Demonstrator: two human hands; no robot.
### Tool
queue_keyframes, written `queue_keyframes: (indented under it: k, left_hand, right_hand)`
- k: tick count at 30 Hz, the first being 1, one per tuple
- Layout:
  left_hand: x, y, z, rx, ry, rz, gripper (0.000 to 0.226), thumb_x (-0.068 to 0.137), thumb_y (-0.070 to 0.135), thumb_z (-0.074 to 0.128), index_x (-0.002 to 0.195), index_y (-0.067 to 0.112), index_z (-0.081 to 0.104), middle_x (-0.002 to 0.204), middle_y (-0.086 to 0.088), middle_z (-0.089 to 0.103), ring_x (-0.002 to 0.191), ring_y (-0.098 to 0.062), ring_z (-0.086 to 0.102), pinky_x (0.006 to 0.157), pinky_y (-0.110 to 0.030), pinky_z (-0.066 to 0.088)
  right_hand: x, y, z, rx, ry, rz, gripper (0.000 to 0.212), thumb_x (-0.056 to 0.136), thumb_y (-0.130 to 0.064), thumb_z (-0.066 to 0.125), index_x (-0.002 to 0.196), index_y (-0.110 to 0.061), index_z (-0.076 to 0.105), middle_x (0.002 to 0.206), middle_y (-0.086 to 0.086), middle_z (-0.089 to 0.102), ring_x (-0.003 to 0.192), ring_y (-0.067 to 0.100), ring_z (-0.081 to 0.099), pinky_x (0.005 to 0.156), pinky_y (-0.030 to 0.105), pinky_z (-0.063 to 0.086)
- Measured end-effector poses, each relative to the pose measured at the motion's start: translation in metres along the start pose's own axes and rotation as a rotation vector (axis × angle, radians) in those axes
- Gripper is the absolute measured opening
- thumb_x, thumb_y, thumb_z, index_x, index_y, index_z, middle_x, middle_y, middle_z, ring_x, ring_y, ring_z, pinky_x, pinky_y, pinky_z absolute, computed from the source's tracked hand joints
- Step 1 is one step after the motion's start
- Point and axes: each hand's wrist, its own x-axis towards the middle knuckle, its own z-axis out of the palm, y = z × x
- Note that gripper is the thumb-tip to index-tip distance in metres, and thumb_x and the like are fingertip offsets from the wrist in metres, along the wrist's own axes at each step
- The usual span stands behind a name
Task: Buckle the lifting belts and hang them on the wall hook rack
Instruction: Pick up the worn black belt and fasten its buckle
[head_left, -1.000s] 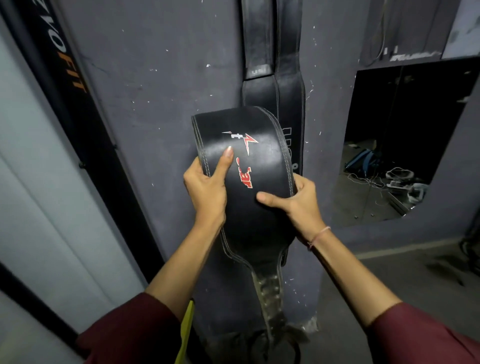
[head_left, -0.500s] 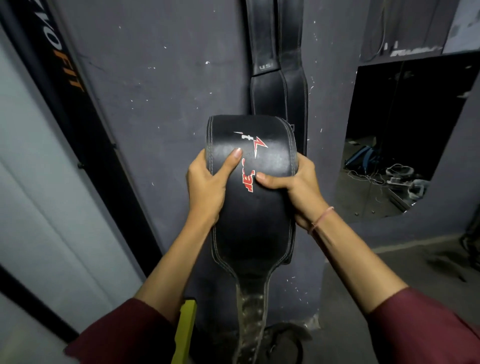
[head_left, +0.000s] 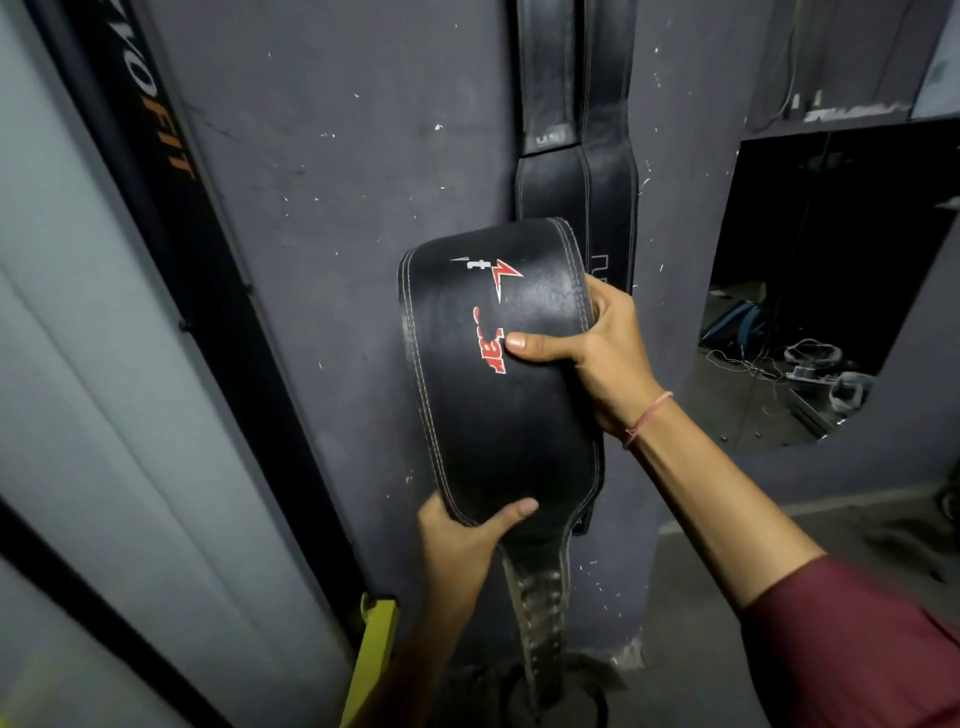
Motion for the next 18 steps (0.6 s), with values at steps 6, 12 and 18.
queue_keyframes:
  k: [6,12,18]
  left_hand:
    - [0.041,0.065,0.008,-0.029,-0.033,0.045,0.021,0.072,0.034,0.076,0.089,0.024,0.071,0.078,0.021,0.074,0.08,0.006,0.07,0.074,-0.015,0.055]
    - [0.071,0.132,0.016,-0.079,-0.224,-0.014,0.038,0.063,-0.003,0.086,0.096,0.009,0.072,0.094,-0.007,0.078,0.087,-0.021,0.075,0.073,-0.033,0.061]
    - [0.083,0.132,0.026,-0.341,-0.14,-0.237,0.016,0.076,0.004,0.079,0.09,0.004,0.071,0.089,-0.017,0.076,0.077,-0.028,0.074,0.073,-0.046,0.062]
  right_hand:
    - [0.0,-0.001,-0.008,0.07,0.064,-0.049,0.05,0.058,0.017,0.081,0.103,0.001,0.065,0.096,0.014,0.074,0.089,0.028,0.072,0.081,0.046,0.06]
    - [-0.001,0.003,-0.013,0.082,0.019,-0.027,0.058,0.057,0.019,0.079,0.112,0.013,0.059,0.102,0.022,0.07,0.091,0.031,0.07,0.081,0.046,0.059]
    - [-0.015,0.018,-0.023,0.007,-0.044,0.038,0.06,0.058,0.019,0.079,0.113,0.0,0.062,0.106,0.013,0.073,0.098,0.028,0.072,0.082,0.039,0.06]
